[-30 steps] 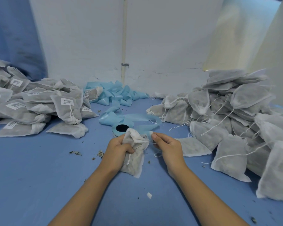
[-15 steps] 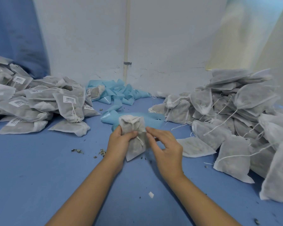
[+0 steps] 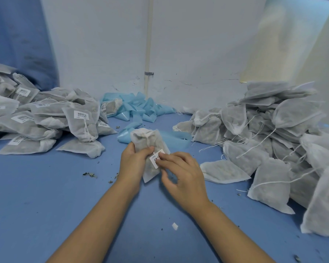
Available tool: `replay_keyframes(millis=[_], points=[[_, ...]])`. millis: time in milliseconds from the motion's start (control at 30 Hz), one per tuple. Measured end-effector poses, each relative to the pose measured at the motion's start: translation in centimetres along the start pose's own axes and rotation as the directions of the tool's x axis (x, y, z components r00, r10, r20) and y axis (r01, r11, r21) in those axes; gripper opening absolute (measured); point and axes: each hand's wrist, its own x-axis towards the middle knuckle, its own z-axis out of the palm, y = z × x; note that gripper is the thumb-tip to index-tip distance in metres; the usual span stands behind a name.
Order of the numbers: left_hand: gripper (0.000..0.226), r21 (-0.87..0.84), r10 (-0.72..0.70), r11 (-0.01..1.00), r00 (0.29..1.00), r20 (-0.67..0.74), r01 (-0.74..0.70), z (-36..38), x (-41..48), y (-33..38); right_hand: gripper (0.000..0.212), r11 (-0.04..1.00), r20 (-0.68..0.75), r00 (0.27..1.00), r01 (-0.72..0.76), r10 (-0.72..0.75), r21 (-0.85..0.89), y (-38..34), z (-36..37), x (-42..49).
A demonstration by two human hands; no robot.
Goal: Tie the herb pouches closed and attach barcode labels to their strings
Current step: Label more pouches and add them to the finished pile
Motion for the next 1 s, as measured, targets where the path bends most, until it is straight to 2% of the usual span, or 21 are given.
replay_keyframes(millis=[67, 133, 167, 233, 267, 367, 433, 533, 667, 733, 867, 1000], points=[[0.02, 0.037, 0.035, 0.999, 0.999, 0.012, -0.036, 0.1, -0.1, 0.1, 0.016, 0.998, -0.006, 0.998, -0.062, 0.063, 0.028, -0.2, 0.1, 0.0], [0.021, 0.066, 0.044, 0.997, 0.997, 0.058, -0.048, 0.2, -0.3, 0.2, 0.019, 0.954, 0.014, 0.969, -0.245, 0.246, 0.175, -0.3, 0.0, 0.2], [0.022, 0.095, 0.047, 0.994, 0.994, 0.095, -0.056, 0.2, -0.3, 0.3, 0.026, 0.894, 0.052, 0.931, -0.362, 0.362, 0.263, -0.3, -0.1, 0.4], [0.025, 0.162, 0.062, 0.983, 0.982, 0.176, -0.091, 0.3, -0.4, 0.4, 0.043, 0.714, 0.181, 0.816, -0.57, 0.549, 0.406, -0.1, -0.4, 0.6], [0.026, 0.179, 0.069, 0.978, 0.976, 0.207, -0.107, 0.3, -0.4, 0.4, 0.043, 0.598, 0.269, 0.747, -0.653, 0.608, 0.464, 0.0, -0.4, 0.7], [0.025, 0.285, 0.098, 0.943, 0.961, 0.26, -0.173, 0.4, -0.4, 0.4, 0.013, 0.241, 0.528, 0.583, -0.779, 0.617, 0.579, 0.5, -0.6, 0.8], [0.024, 0.34, 0.096, 0.92, 0.952, 0.29, -0.196, 0.5, -0.5, 0.3, 0.015, 0.073, 0.583, 0.523, -0.78, 0.622, 0.622, 0.9, -0.7, 0.7], [0.035, 0.337, 0.062, 0.924, 0.942, 0.329, -0.179, 0.5, -0.7, 0.2, 0.04, -0.124, 0.592, 0.461, -0.711, 0.661, 0.692, 1.3, -1.0, 0.8], [0.021, 0.291, -0.036, 0.953, 0.925, 0.378, -0.081, 0.4, -1.0, -0.1, 0.036, -0.277, 0.613, 0.425, -0.622, 0.667, 0.733, 1.4, -1.2, 1.3], [0.023, 0.233, -0.093, 0.972, 0.915, 0.392, -0.001, 0.2, -1.0, 0.0, 0.034, -0.356, 0.645, 0.426, -0.58, 0.634, 0.733, 1.3, -1.2, 1.4], [0.035, 0.227, -0.175, 0.97, 0.895, 0.41, 0.085, 0.2, -1.1, 0.3, 0.034, -0.406, 0.667, 0.42, -0.556, 0.615, 0.725, 1.3, -1.2, 1.4], [0.029, 0.419, -0.302, 0.9, 0.859, 0.413, 0.115, 0.3, -1.5, 1.1, 0.029, -0.376, 0.659, 0.411, -0.581, 0.63, 0.722, 1.4, -1.2, 1.4]])
